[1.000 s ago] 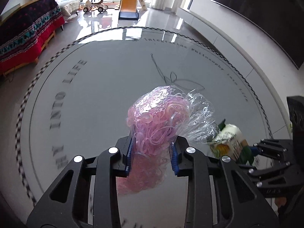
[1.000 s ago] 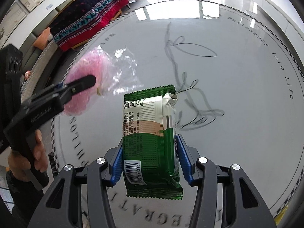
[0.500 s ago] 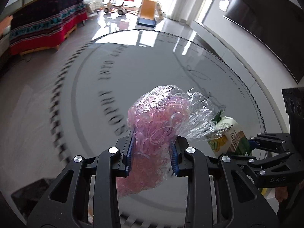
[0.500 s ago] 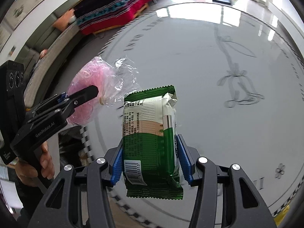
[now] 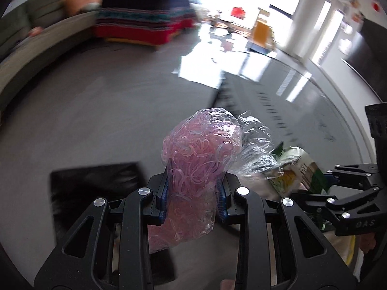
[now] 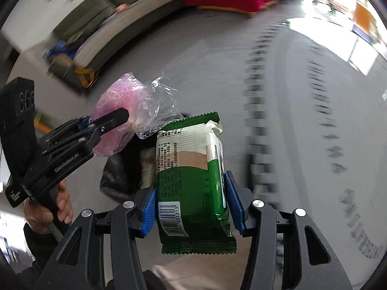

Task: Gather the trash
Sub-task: 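Carry the green snack bar and pink rubber-band bag to the bin, then open both tools to drop the snack bar and rubber-band bag into the bin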

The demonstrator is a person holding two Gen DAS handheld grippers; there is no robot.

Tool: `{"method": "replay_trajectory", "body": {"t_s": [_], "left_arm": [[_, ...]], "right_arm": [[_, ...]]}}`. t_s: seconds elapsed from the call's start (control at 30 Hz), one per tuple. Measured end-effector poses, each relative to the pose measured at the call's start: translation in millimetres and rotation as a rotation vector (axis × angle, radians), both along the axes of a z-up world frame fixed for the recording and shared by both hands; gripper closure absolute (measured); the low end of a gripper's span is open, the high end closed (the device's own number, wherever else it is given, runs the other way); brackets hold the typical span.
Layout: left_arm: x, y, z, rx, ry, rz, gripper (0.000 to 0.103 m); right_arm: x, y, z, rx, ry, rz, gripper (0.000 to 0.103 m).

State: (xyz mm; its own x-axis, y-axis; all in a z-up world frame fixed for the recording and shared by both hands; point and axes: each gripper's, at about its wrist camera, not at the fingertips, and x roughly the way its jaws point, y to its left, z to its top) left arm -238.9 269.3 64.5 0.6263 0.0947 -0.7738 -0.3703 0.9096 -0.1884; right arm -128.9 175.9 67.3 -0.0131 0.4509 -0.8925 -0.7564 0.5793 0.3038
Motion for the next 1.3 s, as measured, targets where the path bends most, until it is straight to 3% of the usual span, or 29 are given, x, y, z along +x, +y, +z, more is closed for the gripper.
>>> {"method": "replay_trajectory", "body": {"t_s": [0.17,0.27,0.3,0.33,0.37,0.4,0.5,0.63,0.93,1.13,1.3], "left_arm": [[-63,39,-12,0.034,0.048,0.173,0.072],[-95,64,-21,0.011,0.069,0.283,0.069],[-106,73,-24,0.005,0.075,0.324,0.068],[-115,80,-28,0.002,0.086,0.363,0.056],[-121,84,-29,0.001,0.094,0.388,0.042],[-129,91,-30,0.005,0.094,0.438,0.006],[-148,101,-28,0.016,0.065,0.546,0.006],[-153,112,-35,-0.062,0.056,0.569,0.006],[-129,99,-36,-0.001,0.11,0.483,0.006],[-107,80,-22,0.01,0.084,0.424,0.006],[-73,53,-9,0.01,0.06,0.318,0.006]], "right_arm": [[-56,58,-9,-0.005,0.013,0.166,0.051],[-82,87,-16,-0.01,0.036,0.24,0.051],[-90,96,-19,-0.012,0.045,0.266,0.045],[-96,104,-20,-0.019,0.043,0.285,0.03],[-102,112,-21,-0.033,0.023,0.299,0.024],[-107,120,-21,-0.034,-0.015,0.297,0.021],[-113,128,-19,-0.019,-0.03,0.323,0.021],[-107,117,-21,-0.016,-0.006,0.305,0.021],[-98,99,-21,0.008,0.032,0.263,0.021],[-86,79,-3,0.064,0.039,0.235,0.021],[-59,46,11,0.1,0.001,0.158,0.021]]}}
